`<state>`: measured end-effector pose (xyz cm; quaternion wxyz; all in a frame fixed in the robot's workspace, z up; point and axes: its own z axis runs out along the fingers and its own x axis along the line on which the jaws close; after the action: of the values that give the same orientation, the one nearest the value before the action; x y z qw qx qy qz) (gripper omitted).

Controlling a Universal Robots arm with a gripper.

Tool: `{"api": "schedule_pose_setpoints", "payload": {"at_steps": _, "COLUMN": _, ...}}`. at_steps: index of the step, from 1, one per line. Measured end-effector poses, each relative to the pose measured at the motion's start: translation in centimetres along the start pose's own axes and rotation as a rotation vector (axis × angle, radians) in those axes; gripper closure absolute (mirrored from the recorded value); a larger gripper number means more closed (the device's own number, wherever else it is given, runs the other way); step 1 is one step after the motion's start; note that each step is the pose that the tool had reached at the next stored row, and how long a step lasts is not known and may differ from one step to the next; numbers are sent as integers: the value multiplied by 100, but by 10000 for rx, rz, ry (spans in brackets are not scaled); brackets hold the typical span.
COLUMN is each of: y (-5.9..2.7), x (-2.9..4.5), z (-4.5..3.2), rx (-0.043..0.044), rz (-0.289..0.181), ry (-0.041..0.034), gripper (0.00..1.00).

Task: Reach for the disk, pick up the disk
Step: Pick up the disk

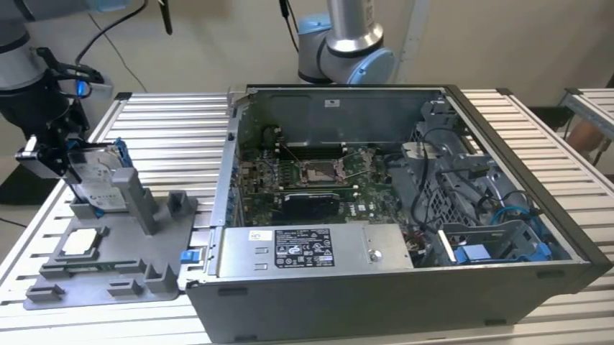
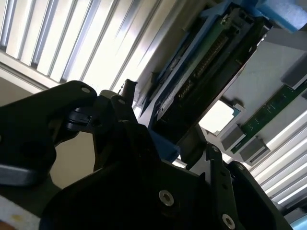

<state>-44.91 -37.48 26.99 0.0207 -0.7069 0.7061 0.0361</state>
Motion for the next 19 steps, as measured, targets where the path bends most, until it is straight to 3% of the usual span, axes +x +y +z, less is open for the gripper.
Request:
{"api": "schedule_pose_setpoints", "payload": {"at_steps": 4, "y": -1, "x": 4, "z": 47, "rx": -6, "rz": 31, "ry": -30, "gripper": 0}}
{"api": "schedule_pose_setpoints", "payload": {"at_steps": 13, "y": -2, "x": 12, "z": 125, "rx": -20, "rz": 36, "ry": -240, "gripper": 0}}
{"api": "schedule_pose_setpoints", "payload": {"at_steps": 19, "y": -3, "x": 11, "z": 133, "rx": -10, "rz": 37, "ry": -250, "gripper": 0}}
